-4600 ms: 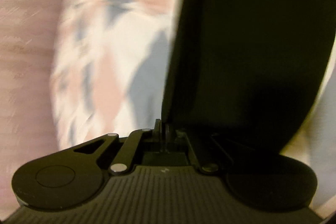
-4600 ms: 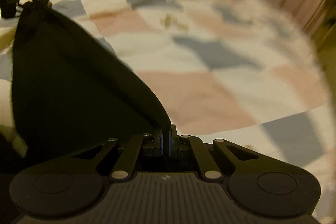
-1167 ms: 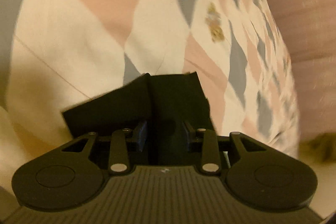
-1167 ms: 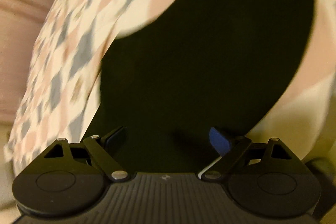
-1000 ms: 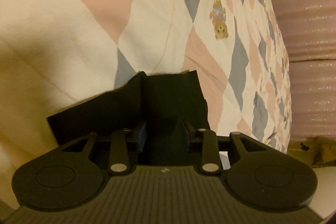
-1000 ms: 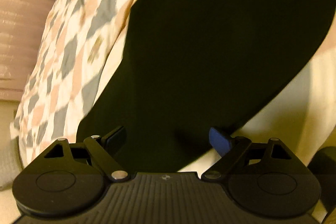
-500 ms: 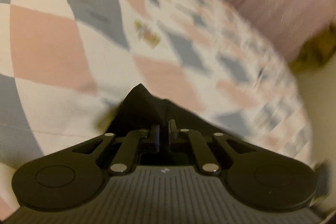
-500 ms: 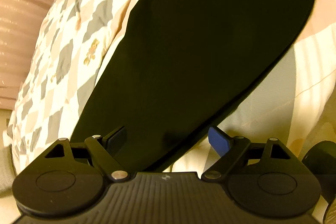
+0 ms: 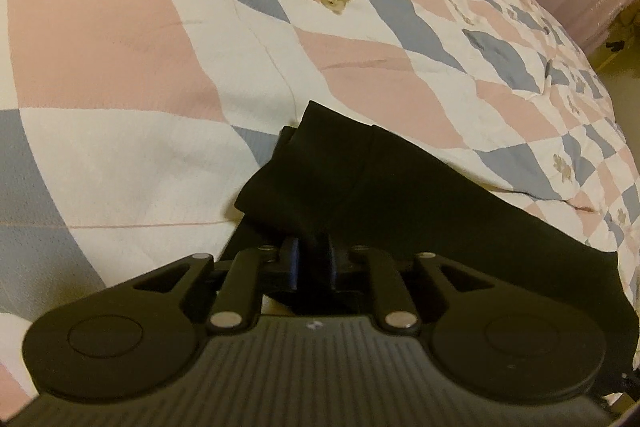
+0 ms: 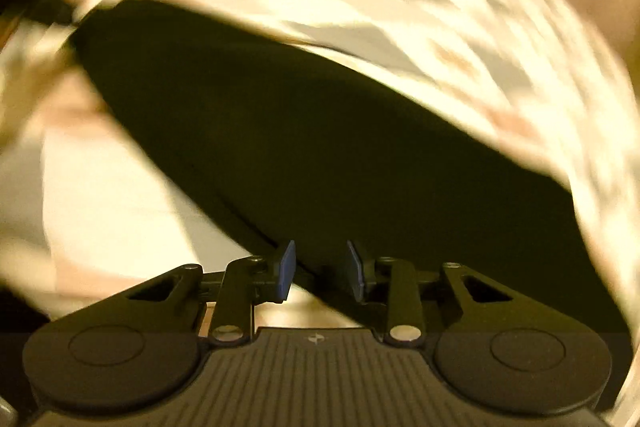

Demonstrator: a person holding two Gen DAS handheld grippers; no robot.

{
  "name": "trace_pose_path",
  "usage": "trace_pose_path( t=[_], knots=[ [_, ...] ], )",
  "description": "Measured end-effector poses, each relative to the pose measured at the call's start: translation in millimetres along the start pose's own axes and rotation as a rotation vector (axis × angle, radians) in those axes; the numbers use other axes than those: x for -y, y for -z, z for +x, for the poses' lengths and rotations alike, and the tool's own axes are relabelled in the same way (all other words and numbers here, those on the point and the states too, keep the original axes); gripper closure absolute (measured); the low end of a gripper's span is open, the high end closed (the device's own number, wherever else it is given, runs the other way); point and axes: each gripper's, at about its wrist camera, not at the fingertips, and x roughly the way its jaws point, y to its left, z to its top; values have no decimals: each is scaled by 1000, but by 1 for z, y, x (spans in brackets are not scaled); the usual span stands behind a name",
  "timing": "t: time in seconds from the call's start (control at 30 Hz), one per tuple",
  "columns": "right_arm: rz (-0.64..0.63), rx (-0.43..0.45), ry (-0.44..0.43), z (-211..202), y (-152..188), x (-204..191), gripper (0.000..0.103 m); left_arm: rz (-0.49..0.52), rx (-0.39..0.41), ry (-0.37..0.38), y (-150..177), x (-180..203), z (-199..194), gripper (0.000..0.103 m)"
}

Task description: Fold clothes

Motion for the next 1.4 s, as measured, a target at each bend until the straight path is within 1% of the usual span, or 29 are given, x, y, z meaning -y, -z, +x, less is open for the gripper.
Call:
trace_pose_path(
  t=[0.07,0.17,0.27,0.33,0.37,0.4,0.43,0.5,0.53,0.67,0.73,0.77,0.8,0.83,0.87,0.9,0.93,0.97,1.0,1.03,1.07,1.1,1.13,1.2,1.23,1.27,1.33,1.37,1.4],
  knots=[
    [-132,25,29,9,-7,-22,70,7,-4,-4,0,1,1,90],
    [-265,13,46,29,-11,-41,69,18,-7,-5,-2,3,3,90],
    [-378,-19,66,44,2,-67,69,31,-10,-6,-4,4,4,90],
    [-409,-27,76,49,7,-75,70,40,-11,-6,-4,4,5,90],
    [-415,-28,80,50,9,-77,78,47,-10,-5,-4,4,6,90],
    [-421,-28,84,50,10,-80,89,58,-7,-2,-5,5,5,91],
    [-427,-29,89,51,12,-82,103,74,1,1,-5,6,4,92],
    [-439,-30,97,53,15,-86,103,140,44,2,-3,11,-5,93],
    [-445,-31,101,53,17,-88,103,194,74,-1,-1,16,-12,93],
    [-469,-34,119,56,23,-97,102,393,150,-49,16,35,-29,93],
    [-481,-36,127,58,26,-102,102,398,146,-85,16,33,-30,92],
    [-487,-36,132,59,28,-104,102,401,144,-104,16,31,-31,87],
    [-492,-37,136,59,29,-106,101,404,142,-122,16,30,-31,86],
    [-490,-35,133,58,29,-107,92,407,140,-140,16,28,-32,84],
    [-473,-27,119,54,26,-107,74,409,138,-158,16,27,-32,81],
    [-456,-20,105,50,23,-108,65,412,136,-177,16,25,-32,79],
    [-440,-12,90,46,21,-108,53,415,134,-195,16,24,-33,72],
    [-407,-2,71,40,18,-106,46,417,131,-213,16,23,-33,63],
    [-328,10,39,32,15,-99,46,420,129,-231,16,21,-34,61],
    [-213,20,-4,24,12,-87,46,423,127,-249,16,20,-34,61],
    [-98,31,-46,16,8,-75,46,425,125,-268,16,18,-34,70],
    [25,40,-77,11,6,-62,46,428,123,-286,16,17,-35,75],
    [164,48,-86,9,7,-45,46,430,120,-304,17,16,-35,82],
    [425,60,-95,7,8,-13,46,439,130,-323,15,16,-38,84],
    [508,56,-75,12,11,-1,46,462,167,-285,12,26,-45,83],
    [556,44,-47,19,14,7,46,513,188,-250,10,40,-46,83],
    [547,-16,-12,39,20,11,45,629,183,-199,12,72,-34,79],
    [526,-79,-35,53,23,8,45,677,164,-174,14,86,-26,74],
    [508,-125,-63,61,25,5,46,705,107,-163,17,95,-10,73]
  ],
)
